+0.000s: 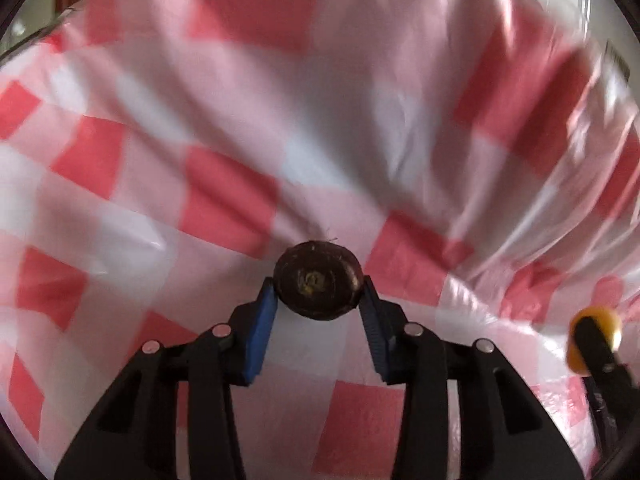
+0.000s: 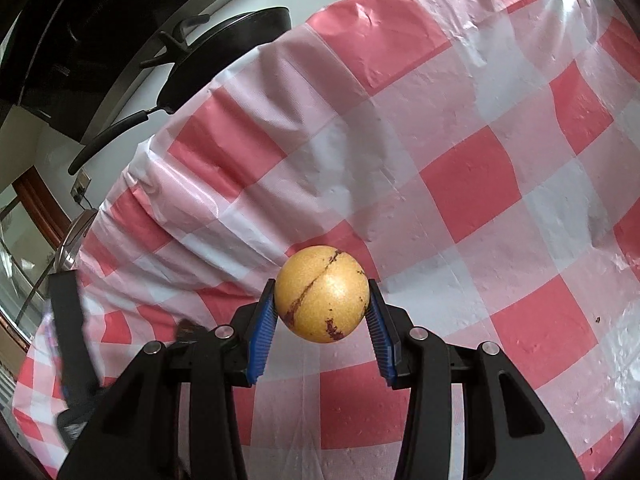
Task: Organize fruits
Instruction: 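Carry the pepino and brown fruit over the white box and release both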
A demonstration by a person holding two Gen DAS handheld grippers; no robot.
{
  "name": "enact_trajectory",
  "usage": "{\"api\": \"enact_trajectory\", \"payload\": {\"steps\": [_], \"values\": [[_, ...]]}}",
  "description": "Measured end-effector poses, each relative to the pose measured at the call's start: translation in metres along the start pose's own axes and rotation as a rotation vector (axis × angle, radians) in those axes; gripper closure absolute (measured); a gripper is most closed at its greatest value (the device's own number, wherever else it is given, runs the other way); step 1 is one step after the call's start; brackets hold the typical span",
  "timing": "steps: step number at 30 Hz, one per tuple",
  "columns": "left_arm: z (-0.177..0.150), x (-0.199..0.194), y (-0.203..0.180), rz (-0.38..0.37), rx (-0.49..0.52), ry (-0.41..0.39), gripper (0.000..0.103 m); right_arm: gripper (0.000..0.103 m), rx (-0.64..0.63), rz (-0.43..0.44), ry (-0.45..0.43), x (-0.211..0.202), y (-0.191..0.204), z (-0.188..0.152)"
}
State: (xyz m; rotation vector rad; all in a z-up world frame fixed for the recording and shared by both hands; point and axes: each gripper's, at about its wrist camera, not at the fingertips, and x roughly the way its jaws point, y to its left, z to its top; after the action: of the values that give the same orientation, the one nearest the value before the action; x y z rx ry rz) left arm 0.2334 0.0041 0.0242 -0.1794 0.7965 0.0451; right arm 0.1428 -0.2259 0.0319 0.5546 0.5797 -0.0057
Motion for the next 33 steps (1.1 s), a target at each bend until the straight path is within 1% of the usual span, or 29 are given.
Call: {"api": "enact_trajectory", "payload": {"steps": [2,5,7,10,14,17,18,19,21,23,24,27,30,31,33], "values": [[0.000,-0.024,0.010,-0.005,-0.030,-0.067,0.061,0.060,-0.004,0.006,-0.001,-0.001,0.001,0.000],[-0.008,-0.053,0.025,-0.015,-0.080,-0.112,0.061,0.060,0.007,0.011,0.007,-0.001,-0.004,0.000],[-0.020,-0.068,0.036,-0.014,-0.106,-0.123,0.061,0.060,0.014,0.015,0.006,0.000,-0.006,0.001],[-0.040,-0.090,0.052,0.022,-0.114,-0.139,0.061,0.060,0.024,0.027,0.006,0.000,-0.010,0.002],[-0.066,-0.117,0.069,0.052,-0.130,-0.155,0.061,0.060,0.050,0.058,-0.032,-0.006,-0.018,0.002],[-0.093,-0.154,0.093,0.084,-0.178,-0.183,0.061,0.060,0.064,0.083,-0.077,-0.015,-0.022,0.003],[-0.106,-0.173,0.102,0.090,-0.200,-0.197,0.061,0.060,0.065,0.084,-0.091,-0.018,-0.023,0.003],[-0.107,-0.184,0.108,0.089,-0.209,-0.204,0.061,0.060,0.066,0.079,-0.103,-0.021,-0.023,0.002],[-0.125,-0.214,0.120,0.095,-0.203,-0.215,0.061,0.060,0.060,0.062,-0.128,-0.030,-0.021,0.000],[-0.143,-0.239,0.132,0.117,-0.172,-0.214,0.061,0.060,0.024,0.030,-0.101,-0.042,-0.012,-0.009],[-0.155,-0.254,0.142,0.140,-0.156,-0.217,0.061,0.060,0.021,0.042,-0.091,-0.050,-0.007,-0.017],[-0.178,-0.279,0.172,0.179,-0.161,-0.207,0.061,0.060,-0.009,0.140,-0.085,-0.091,0.023,-0.045],[-0.205,-0.299,0.209,0.200,-0.207,-0.168,0.061,0.060,-0.059,0.235,-0.070,-0.129,0.056,-0.071],[-0.217,-0.307,0.223,0.216,-0.221,-0.154,0.061,0.060,-0.075,0.260,-0.057,-0.137,0.066,-0.080],[-0.232,-0.317,0.239,0.240,-0.235,-0.140,0.061,0.060,-0.123,0.314,-0.021,-0.153,0.091,-0.099]]}}
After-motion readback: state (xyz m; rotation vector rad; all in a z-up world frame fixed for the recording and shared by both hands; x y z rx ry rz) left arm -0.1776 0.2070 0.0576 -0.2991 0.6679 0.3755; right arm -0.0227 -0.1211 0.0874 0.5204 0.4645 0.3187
